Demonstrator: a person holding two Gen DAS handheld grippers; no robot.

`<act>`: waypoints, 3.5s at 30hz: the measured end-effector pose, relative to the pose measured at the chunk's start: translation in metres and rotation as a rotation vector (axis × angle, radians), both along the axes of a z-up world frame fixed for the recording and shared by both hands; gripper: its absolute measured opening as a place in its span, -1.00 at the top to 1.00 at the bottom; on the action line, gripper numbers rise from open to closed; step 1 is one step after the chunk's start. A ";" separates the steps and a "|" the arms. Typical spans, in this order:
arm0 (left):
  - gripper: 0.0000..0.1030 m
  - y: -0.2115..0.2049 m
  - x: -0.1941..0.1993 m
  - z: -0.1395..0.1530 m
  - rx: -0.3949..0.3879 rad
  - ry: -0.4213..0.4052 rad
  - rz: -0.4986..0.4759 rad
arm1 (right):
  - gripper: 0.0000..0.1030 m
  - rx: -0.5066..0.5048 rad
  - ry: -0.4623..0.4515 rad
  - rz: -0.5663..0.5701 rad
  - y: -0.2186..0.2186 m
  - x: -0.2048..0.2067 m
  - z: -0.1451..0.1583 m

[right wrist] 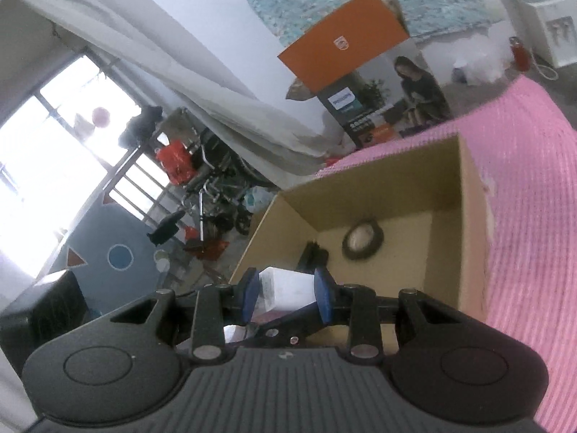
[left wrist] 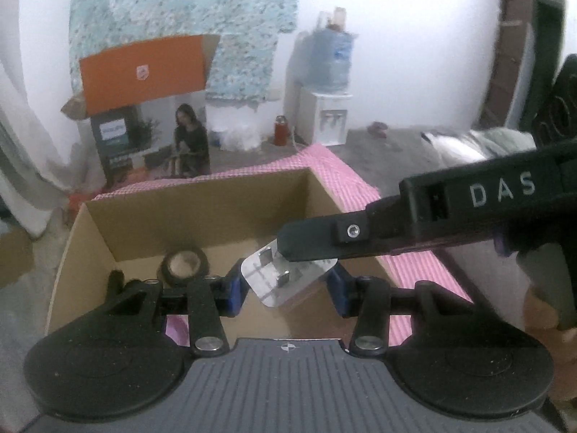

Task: Organize rigid objects
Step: 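Carry the white charger plug into the box and open the right tool, then return the right tool to the table and grasp the gold-lidded jar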

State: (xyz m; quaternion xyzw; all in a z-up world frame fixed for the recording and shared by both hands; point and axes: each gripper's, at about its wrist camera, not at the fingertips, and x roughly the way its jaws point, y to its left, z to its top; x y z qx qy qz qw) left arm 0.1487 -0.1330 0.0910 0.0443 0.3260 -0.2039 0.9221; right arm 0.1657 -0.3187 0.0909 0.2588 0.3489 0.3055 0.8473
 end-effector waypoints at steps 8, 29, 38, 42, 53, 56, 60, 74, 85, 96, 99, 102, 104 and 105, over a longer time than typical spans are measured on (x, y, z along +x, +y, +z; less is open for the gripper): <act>0.13 0.005 0.088 -0.019 -0.052 0.203 0.067 | 0.28 -0.122 0.092 0.049 0.018 0.093 -0.006; 0.24 0.007 0.160 -0.066 -0.064 0.412 0.144 | 0.27 -0.332 0.241 0.120 0.053 0.181 -0.058; -0.15 0.013 0.126 -0.035 -0.063 0.329 0.131 | 0.20 -0.263 0.152 0.071 0.032 0.151 -0.021; -0.51 0.021 0.090 -0.017 -0.076 0.259 0.124 | 0.16 -0.216 0.073 0.036 0.015 0.116 0.006; -0.89 0.046 -0.016 -0.006 -0.101 0.130 0.154 | -0.63 -0.119 -0.055 -0.003 -0.014 -0.004 0.010; -0.90 0.051 -0.042 -0.017 -0.092 0.140 0.142 | -0.64 -0.095 -0.048 -0.011 -0.015 -0.029 -0.001; -0.90 0.047 -0.072 -0.036 -0.042 0.149 0.118 | -0.63 -0.083 -0.030 -0.029 -0.013 -0.057 -0.017; -0.82 0.047 -0.081 -0.093 0.115 0.105 0.086 | -0.62 -0.028 0.153 -0.015 0.030 -0.061 -0.085; -0.43 0.051 -0.066 -0.111 0.098 0.149 0.064 | -0.19 -0.052 0.224 0.013 0.052 -0.024 -0.117; -0.26 0.048 -0.060 -0.112 0.076 0.157 0.048 | 0.02 -0.112 0.215 0.067 0.067 -0.019 -0.118; -0.26 0.047 -0.061 -0.111 0.046 0.175 0.031 | 0.02 -0.098 0.233 0.056 0.059 -0.027 -0.117; -0.26 0.041 -0.064 -0.109 0.037 0.182 -0.011 | 0.02 -0.091 0.249 0.036 0.047 -0.036 -0.117; -0.26 0.035 -0.069 -0.109 0.031 0.194 -0.057 | 0.02 -0.101 0.252 0.017 0.038 -0.044 -0.117; -0.26 0.033 -0.071 -0.109 0.024 0.203 -0.080 | 0.01 -0.104 0.255 0.007 0.033 -0.047 -0.116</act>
